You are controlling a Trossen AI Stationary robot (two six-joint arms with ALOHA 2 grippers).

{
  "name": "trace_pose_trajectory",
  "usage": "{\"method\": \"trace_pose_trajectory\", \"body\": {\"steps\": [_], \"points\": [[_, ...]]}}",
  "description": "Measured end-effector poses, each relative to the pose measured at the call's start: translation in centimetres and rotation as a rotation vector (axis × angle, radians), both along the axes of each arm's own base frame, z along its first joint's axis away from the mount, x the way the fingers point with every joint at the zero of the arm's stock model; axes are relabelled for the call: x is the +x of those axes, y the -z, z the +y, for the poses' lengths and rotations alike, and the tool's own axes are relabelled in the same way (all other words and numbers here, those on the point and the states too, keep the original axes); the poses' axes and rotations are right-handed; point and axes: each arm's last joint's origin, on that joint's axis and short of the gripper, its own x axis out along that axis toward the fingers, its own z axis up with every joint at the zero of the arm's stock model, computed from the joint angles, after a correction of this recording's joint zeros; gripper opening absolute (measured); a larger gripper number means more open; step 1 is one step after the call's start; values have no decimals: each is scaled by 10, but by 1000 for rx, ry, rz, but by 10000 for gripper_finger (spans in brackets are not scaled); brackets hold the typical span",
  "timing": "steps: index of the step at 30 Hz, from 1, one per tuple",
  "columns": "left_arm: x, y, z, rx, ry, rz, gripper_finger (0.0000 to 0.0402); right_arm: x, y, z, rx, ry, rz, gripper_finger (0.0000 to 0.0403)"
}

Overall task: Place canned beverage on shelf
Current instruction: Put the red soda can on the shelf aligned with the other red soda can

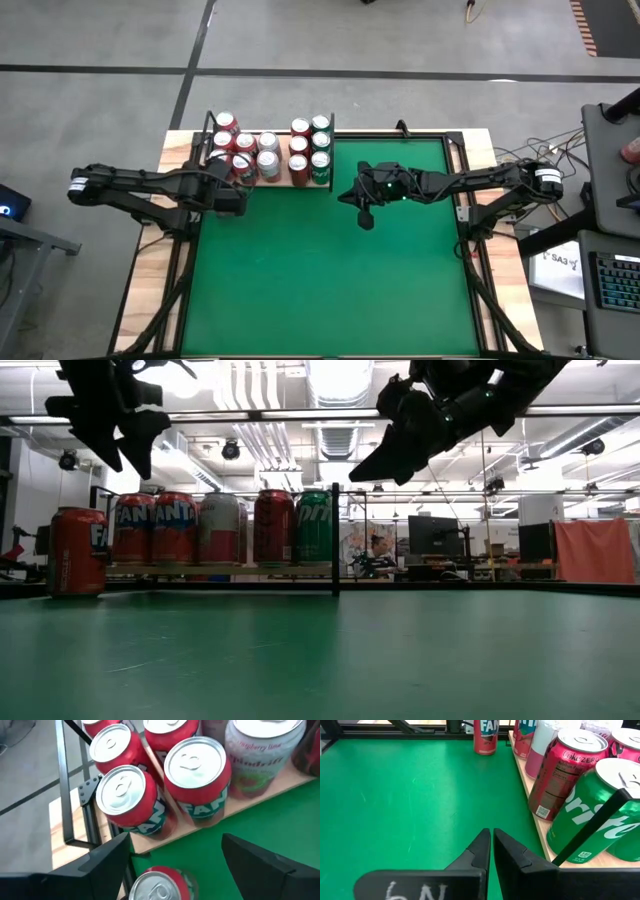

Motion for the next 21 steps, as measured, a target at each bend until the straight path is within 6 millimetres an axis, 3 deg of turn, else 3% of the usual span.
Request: {"method": "trace_pose_trajectory", "body": {"steps": [9, 21], "points": [[9, 2, 3, 68, -8, -43, 295, -2, 5, 1, 7, 0, 22, 13], [32, 21, 5, 74, -7, 74, 294, -3, 6, 1, 16, 1, 30, 13]]}}
